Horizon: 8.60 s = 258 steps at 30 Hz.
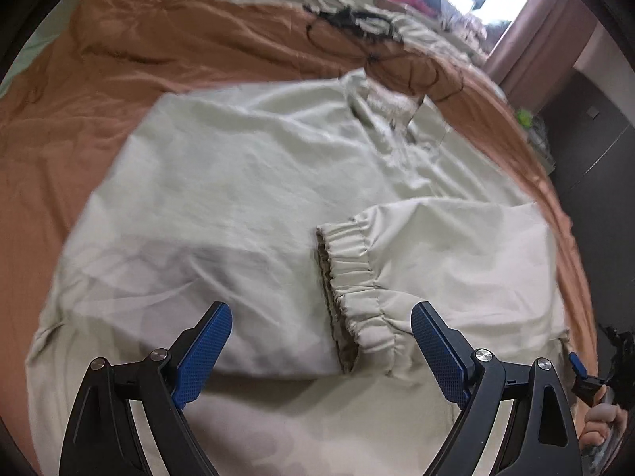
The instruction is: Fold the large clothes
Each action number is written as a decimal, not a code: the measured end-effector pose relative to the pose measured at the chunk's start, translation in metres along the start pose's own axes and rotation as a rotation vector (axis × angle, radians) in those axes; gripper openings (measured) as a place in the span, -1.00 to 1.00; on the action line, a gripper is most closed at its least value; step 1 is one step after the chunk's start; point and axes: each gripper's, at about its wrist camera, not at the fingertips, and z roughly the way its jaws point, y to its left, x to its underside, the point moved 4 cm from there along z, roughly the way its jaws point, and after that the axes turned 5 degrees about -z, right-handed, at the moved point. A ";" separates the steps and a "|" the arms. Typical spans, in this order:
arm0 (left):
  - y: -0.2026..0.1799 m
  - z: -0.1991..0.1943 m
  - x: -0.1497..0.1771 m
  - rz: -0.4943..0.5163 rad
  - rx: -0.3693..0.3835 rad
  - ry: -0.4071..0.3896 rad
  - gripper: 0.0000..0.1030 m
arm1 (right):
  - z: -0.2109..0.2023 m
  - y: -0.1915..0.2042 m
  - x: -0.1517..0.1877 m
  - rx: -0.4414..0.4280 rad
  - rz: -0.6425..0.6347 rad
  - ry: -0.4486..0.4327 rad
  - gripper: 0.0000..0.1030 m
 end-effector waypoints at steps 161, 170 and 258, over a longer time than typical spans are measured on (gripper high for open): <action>0.213 -0.167 0.231 -0.258 0.071 -0.107 0.06 | -0.180 -0.110 0.126 0.111 -0.462 0.142 0.30; 0.212 -0.145 0.202 -0.227 0.063 -0.077 0.05 | -0.143 -0.108 0.105 -0.051 -0.320 0.192 0.30; 0.112 -0.385 0.125 -0.148 0.351 -0.552 -0.88 | -0.304 0.101 0.084 -0.308 -0.649 -0.084 -0.85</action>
